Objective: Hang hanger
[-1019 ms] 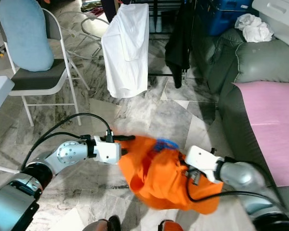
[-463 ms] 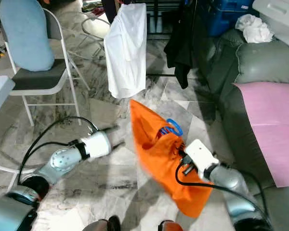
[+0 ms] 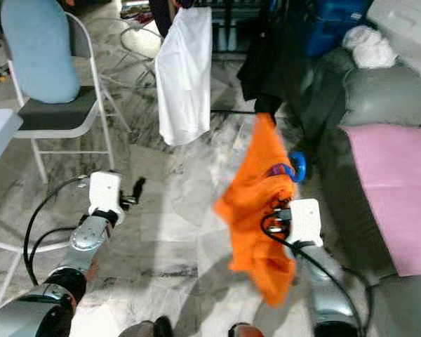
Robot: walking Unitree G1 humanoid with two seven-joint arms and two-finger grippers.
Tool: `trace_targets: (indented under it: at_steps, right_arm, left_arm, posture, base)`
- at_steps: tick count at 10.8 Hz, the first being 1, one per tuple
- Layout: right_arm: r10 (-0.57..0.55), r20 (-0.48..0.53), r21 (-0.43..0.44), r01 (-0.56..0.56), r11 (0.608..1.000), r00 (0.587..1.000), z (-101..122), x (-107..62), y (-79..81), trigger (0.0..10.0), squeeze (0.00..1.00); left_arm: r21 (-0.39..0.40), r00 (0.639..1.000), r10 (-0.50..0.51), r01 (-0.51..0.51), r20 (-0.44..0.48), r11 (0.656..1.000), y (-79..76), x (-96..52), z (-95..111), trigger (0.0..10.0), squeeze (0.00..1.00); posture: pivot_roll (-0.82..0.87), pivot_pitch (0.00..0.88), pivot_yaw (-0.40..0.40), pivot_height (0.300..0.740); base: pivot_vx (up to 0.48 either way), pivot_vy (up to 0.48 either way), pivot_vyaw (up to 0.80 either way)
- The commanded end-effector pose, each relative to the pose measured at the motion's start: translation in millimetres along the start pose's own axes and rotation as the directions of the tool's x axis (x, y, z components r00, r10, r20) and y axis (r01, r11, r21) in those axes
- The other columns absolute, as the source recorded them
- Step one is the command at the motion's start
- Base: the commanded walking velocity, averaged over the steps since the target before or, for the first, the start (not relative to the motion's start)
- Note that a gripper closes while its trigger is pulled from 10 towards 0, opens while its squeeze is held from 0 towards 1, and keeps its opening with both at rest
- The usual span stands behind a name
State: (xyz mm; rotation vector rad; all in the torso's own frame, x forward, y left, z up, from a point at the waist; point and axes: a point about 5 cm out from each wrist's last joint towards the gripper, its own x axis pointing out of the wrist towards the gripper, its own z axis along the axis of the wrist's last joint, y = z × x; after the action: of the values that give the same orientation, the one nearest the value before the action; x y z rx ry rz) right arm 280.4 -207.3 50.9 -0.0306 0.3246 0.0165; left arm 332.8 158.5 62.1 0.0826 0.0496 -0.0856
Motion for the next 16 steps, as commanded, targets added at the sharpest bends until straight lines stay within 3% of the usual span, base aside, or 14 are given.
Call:
trace_targets:
  at_steps: [1, 2, 3, 8, 16]
  right_arm:
    - [-0.021, -0.015, 0.013, 0.022, 1.0, 1.0, -1.7, 1.0, 0.6, 0.0, 0.0]
    - [-0.03, -0.042, 0.007, 0.03, 1.0, 0.999, -6.4, 1.1, 5.3, 0.0, 0.0]
    - [-0.032, -0.068, 0.016, 0.033, 0.999, 0.997, -9.8, 1.0, 13.4, 10.0, 0.0]
    - [-0.003, -0.063, 0.064, 0.007, 0.998, 0.998, -6.3, 6.8, 30.2, 10.0, 0.0]
    - [0.014, -0.075, 0.064, -0.009, 0.998, 0.997, -4.2, 8.5, 32.3, 10.0, 0.0]
  left_arm:
    - [-0.025, 0.999, 0.022, -0.023, -0.047, 0.999, 3.3, -6.1, -10.8, 10.0, 1.0]
    - [-0.027, 0.999, -0.013, 0.012, -0.05, 1.0, -0.1, -8.1, -13.0, 10.0, 0.23]
    - [-0.037, 0.998, -0.02, 0.018, -0.057, 0.999, -1.7, -10.7, -15.4, 10.0, 0.0]
    - [-0.081, 0.995, -0.083, 0.079, -0.056, 0.994, -14.3, -8.3, -13.4, 10.0, 0.0]
    - [-0.11, 0.984, -0.163, 0.155, -0.069, 0.982, -36.5, -10.4, -16.6, 10.0, 0.0]
  posture:
    - [-0.2, 0.045, 0.023, 0.74]
    - [-0.19, 0.03, 0.014, 0.74]
    - [-0.19, 0.006, 0.005, 0.74]
    - [-0.2, 0.0, 0.015, 0.74]
    - [-0.22, 0.0, 0.018, 0.74]
  base:
    - [0.0, 0.0, 0.0]
    - [0.0, 0.0, 0.0]
    - [0.0, 0.0, 0.0]
    - [0.205, 0.0, 0.0]
    - [0.425, 0.0, 0.0]
